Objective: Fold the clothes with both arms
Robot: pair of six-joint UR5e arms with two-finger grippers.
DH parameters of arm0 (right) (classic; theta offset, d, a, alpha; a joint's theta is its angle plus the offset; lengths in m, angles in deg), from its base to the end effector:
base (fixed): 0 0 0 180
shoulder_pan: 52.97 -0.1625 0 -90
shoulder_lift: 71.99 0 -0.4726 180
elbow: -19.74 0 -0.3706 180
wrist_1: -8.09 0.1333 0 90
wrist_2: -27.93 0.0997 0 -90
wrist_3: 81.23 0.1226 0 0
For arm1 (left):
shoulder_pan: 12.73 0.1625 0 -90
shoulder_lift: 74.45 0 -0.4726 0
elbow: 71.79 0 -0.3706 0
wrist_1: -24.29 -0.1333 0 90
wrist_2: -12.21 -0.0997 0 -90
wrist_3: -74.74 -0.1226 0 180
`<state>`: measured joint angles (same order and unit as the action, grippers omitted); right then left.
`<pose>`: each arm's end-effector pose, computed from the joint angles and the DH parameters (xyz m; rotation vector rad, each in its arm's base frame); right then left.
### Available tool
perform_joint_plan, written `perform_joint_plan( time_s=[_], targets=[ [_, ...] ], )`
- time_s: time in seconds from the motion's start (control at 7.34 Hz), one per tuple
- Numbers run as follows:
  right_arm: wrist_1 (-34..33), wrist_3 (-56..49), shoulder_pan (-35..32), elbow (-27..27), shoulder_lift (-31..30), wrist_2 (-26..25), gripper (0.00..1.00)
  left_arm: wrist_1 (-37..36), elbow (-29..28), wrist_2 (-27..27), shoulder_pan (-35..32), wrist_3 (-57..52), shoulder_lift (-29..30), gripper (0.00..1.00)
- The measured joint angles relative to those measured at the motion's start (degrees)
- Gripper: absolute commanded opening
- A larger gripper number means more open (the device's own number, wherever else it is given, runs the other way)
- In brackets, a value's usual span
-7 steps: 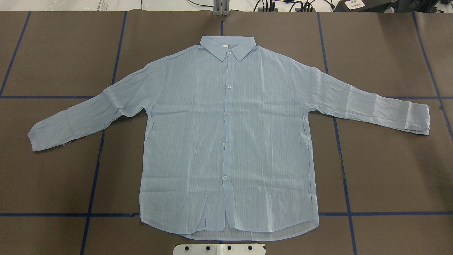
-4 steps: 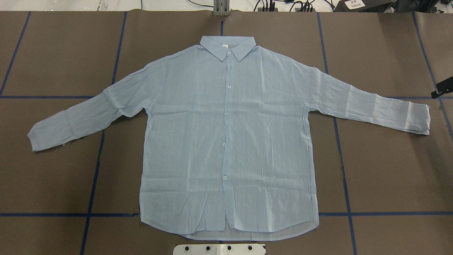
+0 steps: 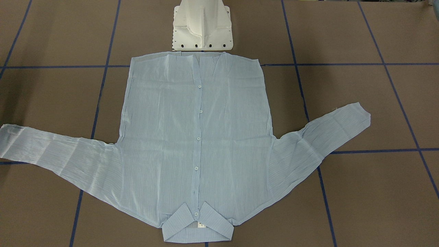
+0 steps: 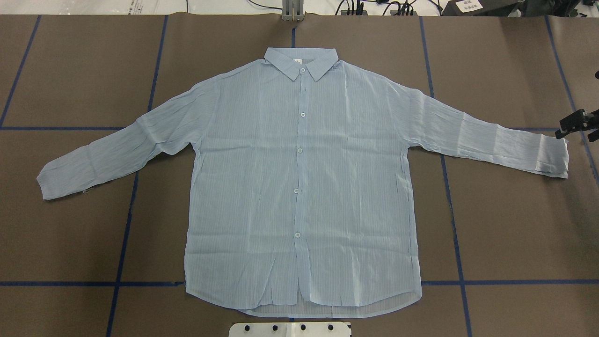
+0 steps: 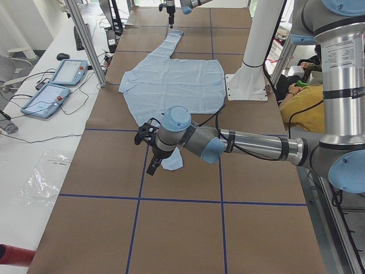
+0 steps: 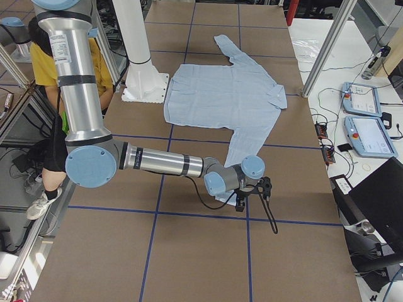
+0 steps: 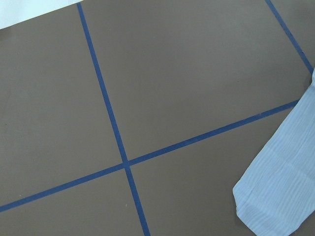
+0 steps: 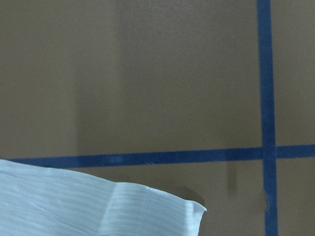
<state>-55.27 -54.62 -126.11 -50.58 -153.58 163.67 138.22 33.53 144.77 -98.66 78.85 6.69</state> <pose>-0.1164 -0.5409 0.7585 -0.0580 -0.8307 0.0532 -0.0199 -0.4296 0.6152 0.4526 0.7592 0.1963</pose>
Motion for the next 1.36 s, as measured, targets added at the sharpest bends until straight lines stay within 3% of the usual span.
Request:
perform_joint_plan(
  time_s=[0.41,0.82,0.95,1.23,1.36],
  targets=[
    [0.07,-0.04,0.95,3.62,2.06,-0.14,0.79,0.06,-0.02,0.04,0.01,0.02,-0.01,1.00],
    [0.00,-0.04,1.18,4.58,2.41,-0.44,0.77,0.01,-0.03,0.07,0.05,0.02,-0.01,1.00],
    [-0.01,-0.06,1.27,4.77,2.45,-0.46,0.70,-0.01,-0.03,0.05,0.05,0.02,-0.01,1.00],
    [-0.03,-0.01,1.51,4.90,2.48,-0.47,0.68,-0.07,-0.02,-0.04,0.03,-0.03,-0.01,1.00],
    [-0.07,0.01,1.59,4.95,2.49,-0.48,0.54,-0.10,-0.05,-0.13,0.02,-0.05,-0.01,1.00]
  ],
)
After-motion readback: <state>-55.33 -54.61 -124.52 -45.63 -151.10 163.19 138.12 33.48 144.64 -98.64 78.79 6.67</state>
